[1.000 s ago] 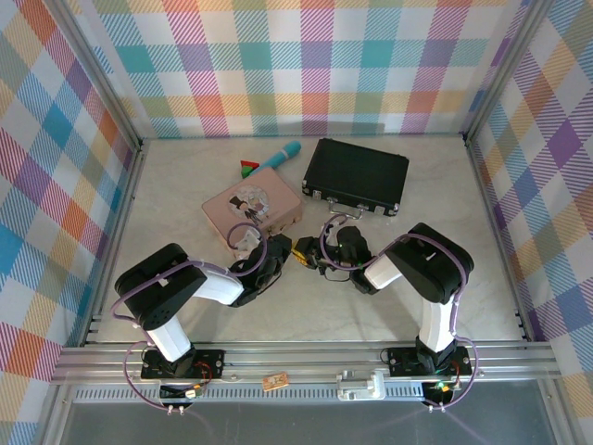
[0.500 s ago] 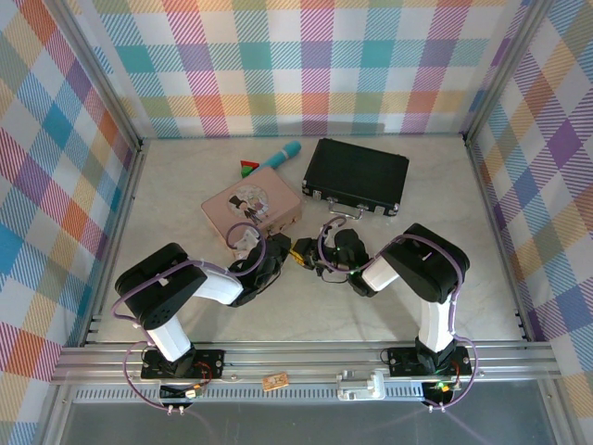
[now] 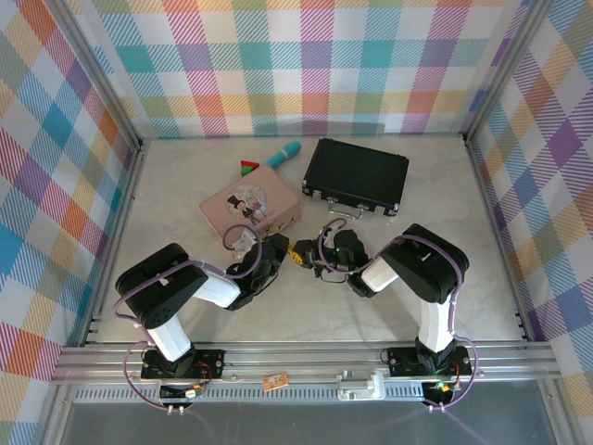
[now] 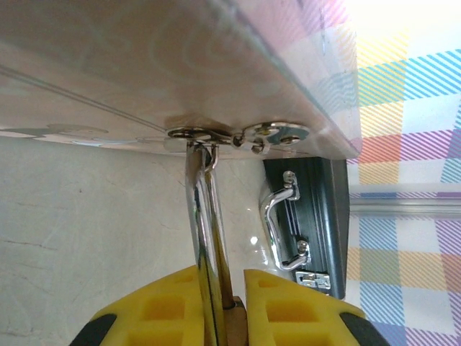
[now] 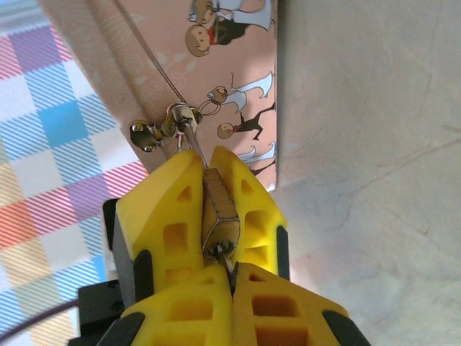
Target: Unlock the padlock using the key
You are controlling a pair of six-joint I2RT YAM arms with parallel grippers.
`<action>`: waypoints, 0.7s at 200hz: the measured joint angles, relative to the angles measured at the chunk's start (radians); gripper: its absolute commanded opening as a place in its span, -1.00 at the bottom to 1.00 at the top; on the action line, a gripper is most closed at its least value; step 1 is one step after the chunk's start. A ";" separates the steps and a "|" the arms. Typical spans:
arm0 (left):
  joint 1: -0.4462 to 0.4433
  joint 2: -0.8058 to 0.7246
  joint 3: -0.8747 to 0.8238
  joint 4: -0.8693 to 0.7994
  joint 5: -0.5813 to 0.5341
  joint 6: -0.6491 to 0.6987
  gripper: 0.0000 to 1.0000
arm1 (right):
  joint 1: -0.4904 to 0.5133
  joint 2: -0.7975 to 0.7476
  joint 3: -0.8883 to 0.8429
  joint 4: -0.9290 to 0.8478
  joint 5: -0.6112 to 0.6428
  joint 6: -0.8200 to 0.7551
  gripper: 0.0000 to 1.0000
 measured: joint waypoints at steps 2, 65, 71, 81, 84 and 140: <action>0.000 0.005 -0.002 0.014 0.000 0.002 -1.00 | 0.000 0.000 0.000 0.004 -0.002 0.019 -1.00; 0.001 0.123 -0.014 0.351 -0.037 0.042 -1.00 | 0.010 -0.075 0.005 -0.023 0.088 0.336 -1.00; 0.000 0.123 -0.015 0.367 -0.044 0.041 -1.00 | 0.013 -0.084 0.005 -0.024 0.098 0.344 -1.00; -0.002 0.123 -0.018 0.389 -0.057 0.034 -1.00 | 0.017 -0.090 0.008 -0.024 0.113 0.357 -1.00; -0.002 0.123 -0.019 0.394 -0.061 0.032 -1.00 | 0.019 -0.090 0.009 -0.024 0.115 0.360 -1.00; -0.005 0.123 -0.028 0.449 -0.170 0.017 -1.00 | 0.039 -0.081 0.077 -0.063 0.153 0.377 -1.00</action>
